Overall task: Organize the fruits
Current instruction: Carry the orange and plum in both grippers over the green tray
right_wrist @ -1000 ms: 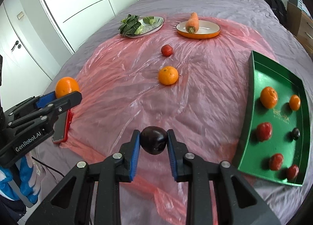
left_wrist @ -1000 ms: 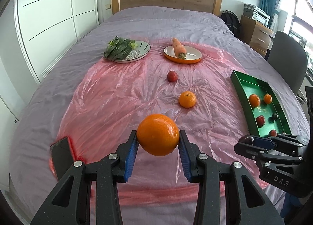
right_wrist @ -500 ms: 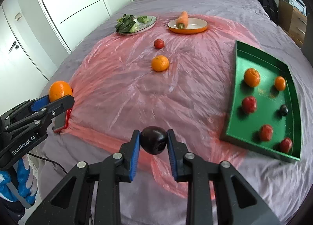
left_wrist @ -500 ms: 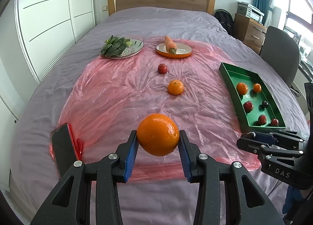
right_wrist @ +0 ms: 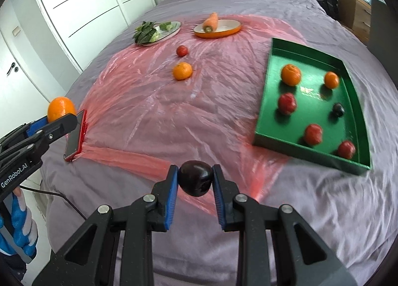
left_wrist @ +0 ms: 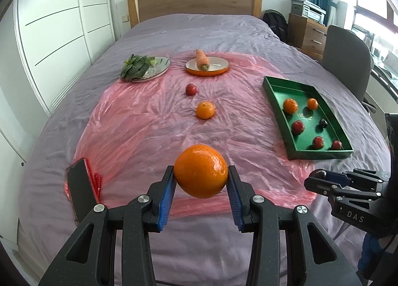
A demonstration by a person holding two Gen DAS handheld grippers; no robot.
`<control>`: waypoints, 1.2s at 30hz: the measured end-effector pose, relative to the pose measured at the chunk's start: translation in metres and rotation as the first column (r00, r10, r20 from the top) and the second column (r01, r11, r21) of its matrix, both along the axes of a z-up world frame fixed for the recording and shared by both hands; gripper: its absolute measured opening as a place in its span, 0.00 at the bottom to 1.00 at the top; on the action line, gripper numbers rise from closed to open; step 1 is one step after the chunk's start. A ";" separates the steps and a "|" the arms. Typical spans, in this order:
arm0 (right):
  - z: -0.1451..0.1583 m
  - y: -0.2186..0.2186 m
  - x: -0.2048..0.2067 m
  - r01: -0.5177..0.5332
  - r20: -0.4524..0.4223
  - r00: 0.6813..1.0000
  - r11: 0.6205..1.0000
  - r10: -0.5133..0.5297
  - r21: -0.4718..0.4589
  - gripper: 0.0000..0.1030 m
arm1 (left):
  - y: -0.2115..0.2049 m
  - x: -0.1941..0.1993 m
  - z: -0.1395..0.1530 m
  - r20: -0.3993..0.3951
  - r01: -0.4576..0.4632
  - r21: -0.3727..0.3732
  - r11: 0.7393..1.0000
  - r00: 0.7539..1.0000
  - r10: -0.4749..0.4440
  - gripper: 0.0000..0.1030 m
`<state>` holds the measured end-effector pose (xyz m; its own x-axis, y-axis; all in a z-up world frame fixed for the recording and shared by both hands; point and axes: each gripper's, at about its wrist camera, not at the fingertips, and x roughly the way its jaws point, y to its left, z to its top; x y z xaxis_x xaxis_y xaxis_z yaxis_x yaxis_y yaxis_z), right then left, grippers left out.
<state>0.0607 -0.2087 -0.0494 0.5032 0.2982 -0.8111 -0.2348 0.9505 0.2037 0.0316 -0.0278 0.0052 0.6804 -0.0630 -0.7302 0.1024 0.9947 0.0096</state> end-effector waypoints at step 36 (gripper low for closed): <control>-0.004 -0.145 -0.033 0.219 0.045 0.973 0.965 -0.228 0.143 0.17 | -0.162 -0.007 0.006 -0.037 0.249 0.116 0.962 0.969 -0.246 0.34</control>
<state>0.0281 -0.3534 -0.0535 0.6162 0.2781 -0.7368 -0.0354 0.9444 0.3268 0.0247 -0.1900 0.0116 0.6386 -0.1391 -0.7569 0.3467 0.9301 0.1216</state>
